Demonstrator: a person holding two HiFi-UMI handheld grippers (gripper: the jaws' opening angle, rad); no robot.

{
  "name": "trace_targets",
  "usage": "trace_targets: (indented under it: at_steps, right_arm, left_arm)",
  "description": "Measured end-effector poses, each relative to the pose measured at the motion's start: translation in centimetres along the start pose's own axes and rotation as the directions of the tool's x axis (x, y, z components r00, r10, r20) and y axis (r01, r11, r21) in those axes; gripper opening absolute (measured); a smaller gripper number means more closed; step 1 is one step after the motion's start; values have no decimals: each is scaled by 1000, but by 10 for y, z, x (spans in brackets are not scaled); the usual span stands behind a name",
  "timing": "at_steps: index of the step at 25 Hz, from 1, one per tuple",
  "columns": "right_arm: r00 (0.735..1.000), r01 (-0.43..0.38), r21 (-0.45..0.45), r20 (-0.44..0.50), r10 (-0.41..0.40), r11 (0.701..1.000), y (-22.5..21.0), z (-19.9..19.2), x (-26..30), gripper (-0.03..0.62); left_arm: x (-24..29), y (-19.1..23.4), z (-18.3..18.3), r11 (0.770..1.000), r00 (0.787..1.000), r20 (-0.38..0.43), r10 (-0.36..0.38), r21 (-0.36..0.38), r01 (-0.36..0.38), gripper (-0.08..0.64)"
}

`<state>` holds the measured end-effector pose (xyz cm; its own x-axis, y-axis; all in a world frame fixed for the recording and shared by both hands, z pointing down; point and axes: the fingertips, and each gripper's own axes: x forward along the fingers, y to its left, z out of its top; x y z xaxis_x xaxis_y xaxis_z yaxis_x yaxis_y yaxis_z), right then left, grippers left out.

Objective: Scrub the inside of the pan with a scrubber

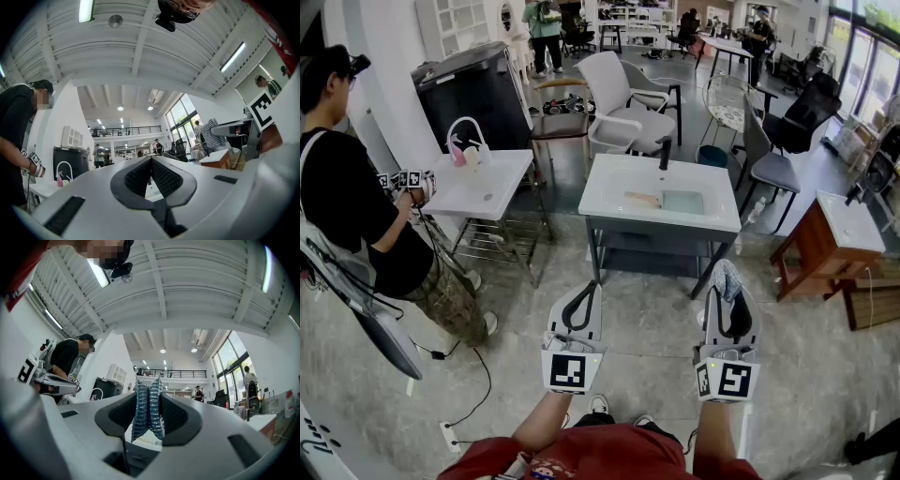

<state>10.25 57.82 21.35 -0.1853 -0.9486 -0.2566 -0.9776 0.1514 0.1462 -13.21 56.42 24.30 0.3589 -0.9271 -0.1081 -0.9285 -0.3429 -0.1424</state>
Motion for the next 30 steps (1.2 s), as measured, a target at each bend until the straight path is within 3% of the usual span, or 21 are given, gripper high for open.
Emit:
trace_targets:
  at_steps: [22, 30]
  right_arm:
    - [1000, -15, 24, -14, 15, 1000, 86, -21, 61, 172]
    - [1000, -20, -8, -14, 20, 1000, 95, -22, 69, 173]
  left_arm:
    - [3, 107, -34, 1000, 1000, -6, 24, -19, -24, 14]
    - [9, 118, -42, 997, 1000, -15, 23, -71, -24, 14]
